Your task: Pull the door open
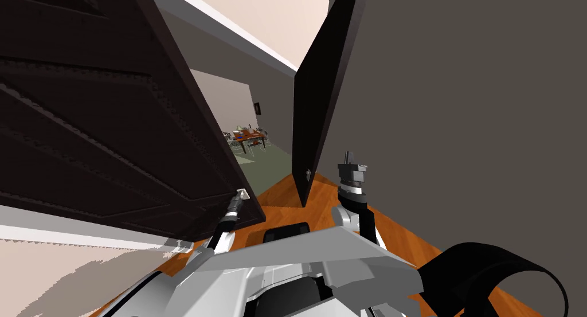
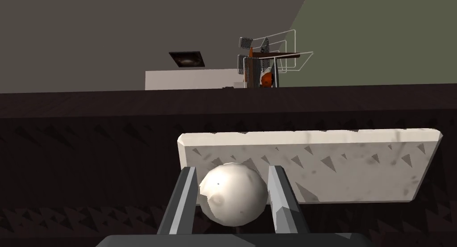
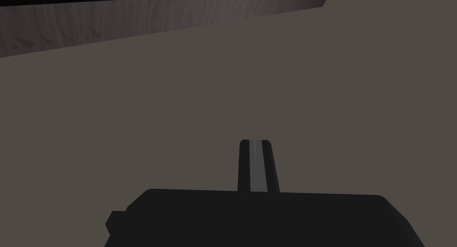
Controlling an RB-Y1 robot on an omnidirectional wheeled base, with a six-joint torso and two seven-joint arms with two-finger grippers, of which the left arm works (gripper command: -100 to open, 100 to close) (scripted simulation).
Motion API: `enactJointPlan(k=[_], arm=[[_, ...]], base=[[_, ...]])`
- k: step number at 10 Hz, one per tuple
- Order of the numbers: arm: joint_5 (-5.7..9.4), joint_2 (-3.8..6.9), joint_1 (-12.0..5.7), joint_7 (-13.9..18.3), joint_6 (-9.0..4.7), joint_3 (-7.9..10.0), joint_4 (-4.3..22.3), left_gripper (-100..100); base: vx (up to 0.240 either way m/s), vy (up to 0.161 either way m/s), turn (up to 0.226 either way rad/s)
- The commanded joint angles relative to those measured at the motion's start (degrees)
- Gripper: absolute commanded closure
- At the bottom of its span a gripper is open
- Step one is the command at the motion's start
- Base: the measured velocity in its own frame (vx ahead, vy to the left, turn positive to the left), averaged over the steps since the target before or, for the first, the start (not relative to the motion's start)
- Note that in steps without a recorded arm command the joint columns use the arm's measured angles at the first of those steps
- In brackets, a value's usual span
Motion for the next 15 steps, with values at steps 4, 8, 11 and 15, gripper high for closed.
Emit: enactJointPlan(k=[4, 8, 11, 15], arm=[[-0.81, 1.47, 1.15, 1.5, -0.74, -2.97, -2.5, 100], [-1.82, 2.89, 1.7, 3.4, -1.87, -6.38, -3.8, 100], [-1.75, 4.35, 3.02, 4.6, -3.74, -8.56, -4.1, 100], [-1.39, 7.17, 4.99, 6.9, -7.6, -12.09, -4.4, 100]], base=[[-0.2, 0.062, -0.053], [-0.173, 0.056, -0.039], [-0.127, 0.048, -0.064], [-0.175, 0.065, -0.095]])
